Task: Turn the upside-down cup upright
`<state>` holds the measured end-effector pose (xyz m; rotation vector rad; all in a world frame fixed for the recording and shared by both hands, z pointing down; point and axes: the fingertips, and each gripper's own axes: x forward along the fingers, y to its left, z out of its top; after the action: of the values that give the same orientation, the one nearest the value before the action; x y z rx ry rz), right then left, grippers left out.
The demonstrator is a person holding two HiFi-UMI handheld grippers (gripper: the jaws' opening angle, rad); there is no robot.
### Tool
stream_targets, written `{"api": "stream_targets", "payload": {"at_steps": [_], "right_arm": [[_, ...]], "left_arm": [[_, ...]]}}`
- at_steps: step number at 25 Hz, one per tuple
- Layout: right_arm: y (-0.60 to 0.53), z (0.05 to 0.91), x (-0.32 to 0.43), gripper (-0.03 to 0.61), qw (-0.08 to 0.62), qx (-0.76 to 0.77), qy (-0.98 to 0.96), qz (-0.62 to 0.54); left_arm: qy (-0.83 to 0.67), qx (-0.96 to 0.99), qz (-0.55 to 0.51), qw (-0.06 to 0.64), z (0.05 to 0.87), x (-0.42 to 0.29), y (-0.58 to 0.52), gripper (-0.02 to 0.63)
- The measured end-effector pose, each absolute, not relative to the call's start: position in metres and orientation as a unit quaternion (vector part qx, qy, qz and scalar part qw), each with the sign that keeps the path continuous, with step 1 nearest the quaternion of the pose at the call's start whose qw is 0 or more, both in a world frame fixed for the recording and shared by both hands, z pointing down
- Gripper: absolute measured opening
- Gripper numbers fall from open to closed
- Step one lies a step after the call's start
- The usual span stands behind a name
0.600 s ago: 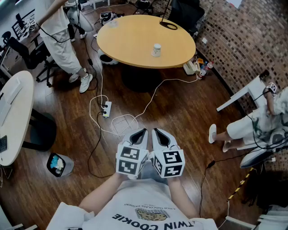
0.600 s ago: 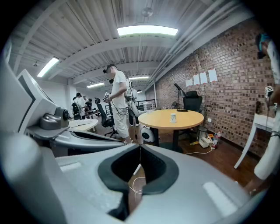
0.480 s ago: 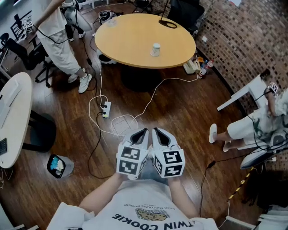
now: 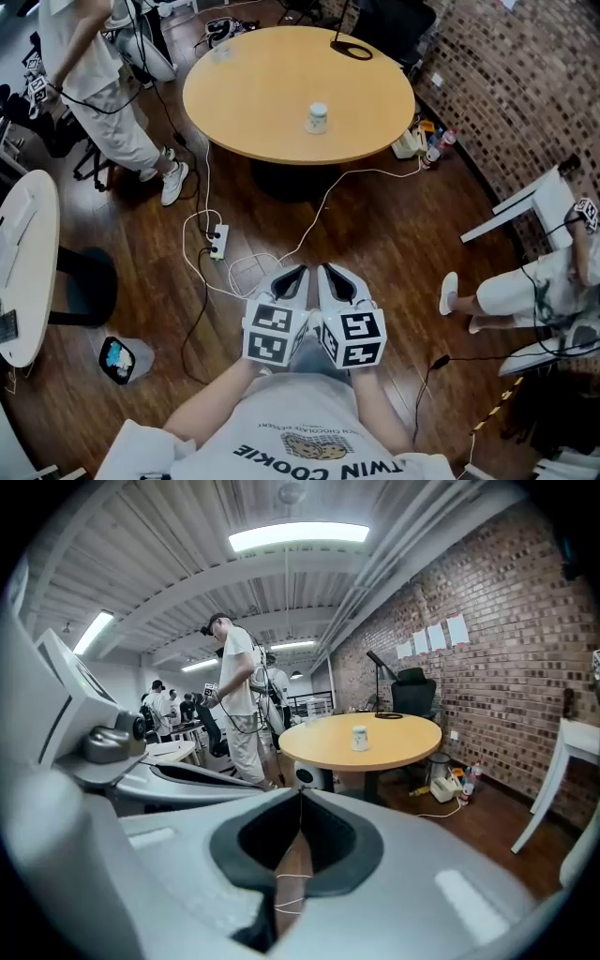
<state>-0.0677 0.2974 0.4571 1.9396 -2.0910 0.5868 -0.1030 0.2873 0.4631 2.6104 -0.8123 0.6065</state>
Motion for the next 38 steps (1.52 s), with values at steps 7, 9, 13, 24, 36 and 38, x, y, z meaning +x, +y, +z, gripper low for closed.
{"api": "stream_targets", "payload": {"at_steps": [7, 9, 13, 24, 36, 38], "right_arm": [[0.239, 0.456, 0.004, 0.005, 0.111, 0.643, -0.728, 0.209], [0.226, 0.457, 0.017, 0.005, 0.111, 0.638, -0.733, 0.208], [0.208, 0.461, 0.032, 0.005, 0.113, 0.629, -0.742, 0.200], [0.151, 0.458, 0.059, 0.006, 0.112, 0.610, -0.762, 0.189], [0.026, 0.463, 0.067, 0.008, 0.130, 0.615, -0.754, 0.188], [0.003, 0.466, 0.068, 0.008, 0.132, 0.619, -0.750, 0.191]], "left_arm": [[-0.298, 0.911, 0.231, 0.166, 0.462, -0.030, 0.231, 0.003], [-0.302, 0.910, 0.232, 0.165, 0.463, -0.017, 0.220, 0.003], [-0.317, 0.908, 0.229, 0.149, 0.464, 0.000, 0.200, 0.003], [-0.334, 0.905, 0.222, 0.142, 0.458, 0.030, 0.146, 0.003], [-0.322, 0.910, 0.209, 0.157, 0.465, 0.041, 0.021, 0.003], [-0.319, 0.911, 0.208, 0.159, 0.465, 0.041, -0.002, 0.003]]}}
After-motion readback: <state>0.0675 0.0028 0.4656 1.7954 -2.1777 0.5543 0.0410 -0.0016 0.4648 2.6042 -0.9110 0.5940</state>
